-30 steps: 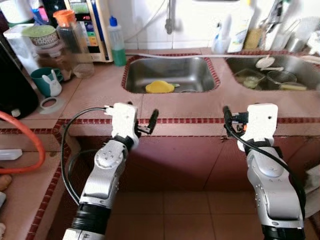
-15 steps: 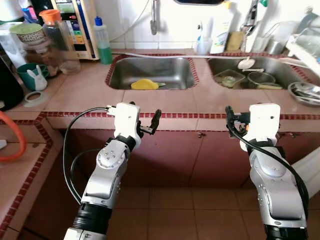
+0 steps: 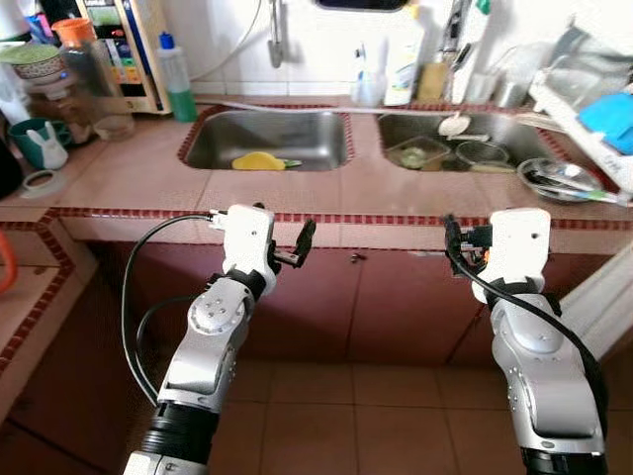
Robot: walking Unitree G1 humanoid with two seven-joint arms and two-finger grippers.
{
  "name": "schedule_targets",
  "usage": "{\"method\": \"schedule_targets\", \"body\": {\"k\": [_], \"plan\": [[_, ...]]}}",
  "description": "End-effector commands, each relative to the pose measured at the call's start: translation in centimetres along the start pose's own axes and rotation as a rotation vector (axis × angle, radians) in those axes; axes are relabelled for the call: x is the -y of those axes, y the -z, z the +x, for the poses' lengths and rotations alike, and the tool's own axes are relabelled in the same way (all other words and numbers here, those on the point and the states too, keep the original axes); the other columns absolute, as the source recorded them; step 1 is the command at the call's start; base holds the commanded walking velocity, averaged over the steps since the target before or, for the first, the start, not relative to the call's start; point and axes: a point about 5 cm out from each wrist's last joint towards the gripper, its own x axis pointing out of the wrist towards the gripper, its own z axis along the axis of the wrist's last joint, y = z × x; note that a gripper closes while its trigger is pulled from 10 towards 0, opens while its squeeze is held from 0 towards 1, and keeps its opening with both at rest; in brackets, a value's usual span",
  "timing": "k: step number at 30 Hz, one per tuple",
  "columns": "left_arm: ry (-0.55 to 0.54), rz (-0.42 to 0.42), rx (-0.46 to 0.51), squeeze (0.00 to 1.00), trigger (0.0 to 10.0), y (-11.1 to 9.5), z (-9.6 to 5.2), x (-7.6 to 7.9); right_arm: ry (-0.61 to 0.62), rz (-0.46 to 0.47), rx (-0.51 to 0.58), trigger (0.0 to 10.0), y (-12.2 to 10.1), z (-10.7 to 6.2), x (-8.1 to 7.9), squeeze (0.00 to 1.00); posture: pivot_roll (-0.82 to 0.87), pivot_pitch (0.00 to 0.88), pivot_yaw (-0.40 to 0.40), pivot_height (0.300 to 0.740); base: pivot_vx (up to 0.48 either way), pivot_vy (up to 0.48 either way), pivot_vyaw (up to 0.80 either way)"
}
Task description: Kitchen organization
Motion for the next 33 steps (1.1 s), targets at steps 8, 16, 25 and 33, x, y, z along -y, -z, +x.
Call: {"method": "schedule_targets", "body": {"k": [8,16,25,33], "plan": [[-0.008,-0.003,-0.006,0.0,10.0,0.2,0.1,-0.3,0.012,-0.005,0.005,10.0,-0.2,-0.1,0.2,0.0,0.06,0.0,0.026,0.74,0.0,-0.284,0.0],[-0.02,-0.004,-0.035,0.0,10.0,1.0,0.1,-0.7,0.01,-0.004,0.0,10.0,-0.1,-0.1,0.2,0.0,0.05,0.0,0.027,0.74,0.0,0.0,0.0],[-0.068,-0.037,-0.194,0.0,10.0,4.5,0.5,-2.3,0.003,0.013,-0.03,10.0,1.1,-0.2,-0.1,0.0,0.06,0.0,0.025,0.74,0.0,0.0,0.0],[-0.065,0.032,-0.43,0.0,10.0,9.6,-0.9,-3.0,0.008,-0.027,-0.18,10.0,6.5,-1.1,0.5,0.0,0.05,0.0,0.036,0.74,0.0,0.0,0.0]]}}
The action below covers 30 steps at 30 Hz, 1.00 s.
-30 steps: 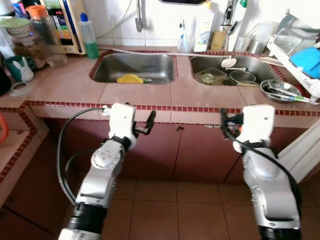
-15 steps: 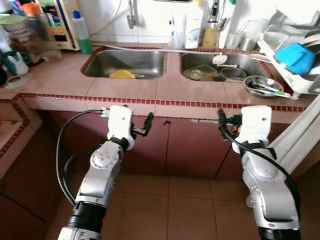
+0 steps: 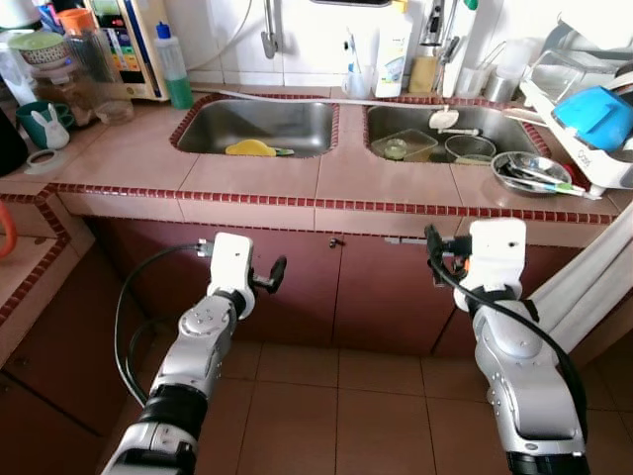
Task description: Kitchen organization
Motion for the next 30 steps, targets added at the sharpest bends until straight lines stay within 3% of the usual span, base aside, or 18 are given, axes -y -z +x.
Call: {"method": "schedule_targets", "body": {"k": [1,2,3,4,5,8,10,12,13,18,26,30], "plan": [[0.002,0.025,-0.063,0.0,10.0,1.3,0.0,-0.2,0.012,-0.015,-0.059,10.0,2.1,-0.1,0.4,0.0,0.05,0.0,0.036,0.74,0.0,0.0,0.0],[0.002,0.025,-0.063,0.0,10.0,1.3,0.0,-0.2,0.012,-0.015,-0.059,10.0,2.1,-0.1,0.4,0.0,0.05,0.0,0.036,0.74,0.0,0.0,0.0],[0.009,0.085,-0.133,0.0,10.0,3.1,-0.4,-0.3,0.02,-0.008,-0.133,10.0,4.6,-0.3,0.8,0.0,0.05,0.0,0.036,0.74,0.0,0.0,0.0],[0.009,0.085,-0.133,0.0,10.0,3.1,-0.4,-0.3,0.02,-0.008,-0.133,10.0,4.6,-0.3,0.8,0.0,0.05,0.0,0.036,0.74,0.0,0.0,0.0],[0.017,0.127,-0.218,0.0,10.0,5.1,-1.0,-0.5,0.034,0.0,-0.214,10.0,7.1,-0.7,1.1,0.0,0.05,0.0,0.035,0.74,0.0,0.0,0.0],[0.015,0.118,-0.252,0.0,10.0,5.8,-1.3,-0.6,0.041,0.017,-0.244,10.0,7.9,-0.9,1.3,0.0,0.06,0.0,0.035,0.74,0.0,0.0,0.0],[-0.005,0.136,-0.37,0.0,10.0,8.5,-2.7,-1.2,0.057,0.044,-0.379,10.0,11.5,-2.0,1.7,0.0,0.06,0.0,0.037,0.74,0.0,0.0,0.0],[-0.007,0.151,-0.4,0.0,10.0,9.2,-3.1,-1.4,0.053,0.049,-0.416,10.0,12.4,-2.4,1.7,0.0,0.06,0.0,0.038,0.74,0.0,0.0,0.0],[-0.019,0.153,-0.489,0.0,10.0,11.0,-4.4,-1.9,0.054,0.043,-0.502,10.0,14.5,-3.2,1.7,0.0,0.05,0.0,0.042,0.74,0.0,0.0,0.0],[0.002,0.205,-0.616,0.0,10.0,13.7,-6.6,-2.6,0.059,0.013,-0.651,10.0,17.5,-4.9,1.3,0.0,0.04,0.0,0.048,0.74,0.0,0.0,0.0],[-0.01,0.22,-0.663,0.0,10.0,14.8,-7.6,-2.9,0.042,-0.023,-0.819,10.0,20.4,-8.0,1.6,0.0,0.07,0.0,0.034,0.74,0.0,0.0,-0.42],[-0.011,0.216,-0.675,0.0,10.0,15.1,-7.7,-2.6,0.066,-0.043,-0.965,10.0,22.3,-11.0,2.1,0.0,0.1,0.0,0.011,0.74,0.0,0.0,-0.77]]}}
